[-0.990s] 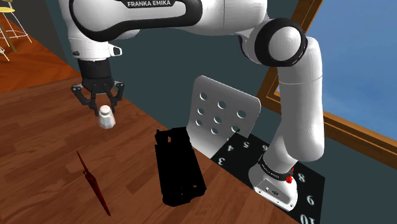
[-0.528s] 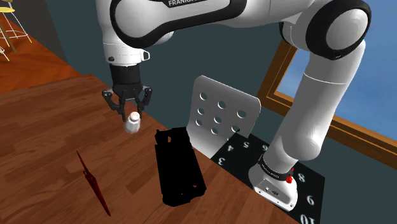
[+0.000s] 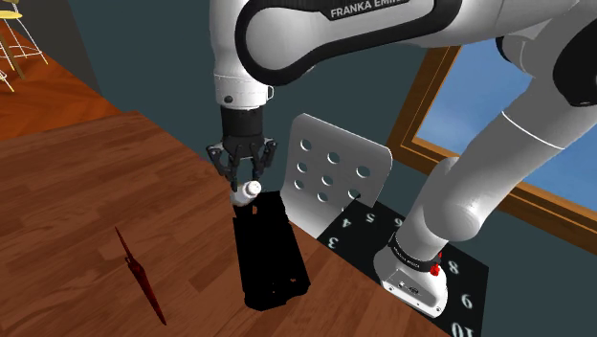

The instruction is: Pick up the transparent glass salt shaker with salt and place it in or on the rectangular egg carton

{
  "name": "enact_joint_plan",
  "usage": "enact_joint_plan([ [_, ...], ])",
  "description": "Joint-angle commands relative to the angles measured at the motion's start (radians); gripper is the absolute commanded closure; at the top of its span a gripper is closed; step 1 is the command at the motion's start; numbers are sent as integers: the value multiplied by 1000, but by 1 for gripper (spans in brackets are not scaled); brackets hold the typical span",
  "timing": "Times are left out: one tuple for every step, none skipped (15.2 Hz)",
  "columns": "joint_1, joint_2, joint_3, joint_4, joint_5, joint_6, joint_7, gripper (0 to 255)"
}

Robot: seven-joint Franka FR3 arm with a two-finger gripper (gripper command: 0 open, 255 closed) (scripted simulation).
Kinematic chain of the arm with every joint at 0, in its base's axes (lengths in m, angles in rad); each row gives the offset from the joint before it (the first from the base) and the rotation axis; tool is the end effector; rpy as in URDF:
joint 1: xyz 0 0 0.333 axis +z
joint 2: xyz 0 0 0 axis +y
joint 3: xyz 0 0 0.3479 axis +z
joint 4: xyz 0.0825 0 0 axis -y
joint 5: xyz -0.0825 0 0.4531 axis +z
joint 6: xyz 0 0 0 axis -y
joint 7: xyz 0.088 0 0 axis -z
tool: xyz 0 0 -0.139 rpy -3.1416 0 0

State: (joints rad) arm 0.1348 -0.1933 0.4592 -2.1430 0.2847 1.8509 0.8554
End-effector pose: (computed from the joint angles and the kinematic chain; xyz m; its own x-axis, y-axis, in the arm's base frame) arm 0.4303 0.3342 0.4427 0.9124 -0.3498 -0.2126 -0.3628 -0.9316 -0.0240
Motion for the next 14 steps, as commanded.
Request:
enact_joint_plan([
  [5,-96,-16,-85,37,-11,-32,255],
  [11,-141,-24,-123,52,-18,-43,255],
  [17,-185,-33,-158,65,-27,-54,255],
  [19,-181,-31,-169,66,-13,-55,255],
  [19,-177,-29,-180,67,1,-57,255],
  [20,-173,-27,-190,68,15,-59,255],
  [20,-169,-25,-200,69,29,-61,255],
  [20,-165,-22,-210,70,43,-62,255],
  [21,-160,-20,-219,71,57,-64,255],
  [21,-155,-17,-229,72,71,-66,255],
  [21,-150,-15,-238,73,86,-67,255],
  [22,-144,-12,-247,74,100,-69,255],
  [22,-139,-9,-256,75,114,-70,255],
  [22,-133,-7,-265,76,129,-72,255],
])
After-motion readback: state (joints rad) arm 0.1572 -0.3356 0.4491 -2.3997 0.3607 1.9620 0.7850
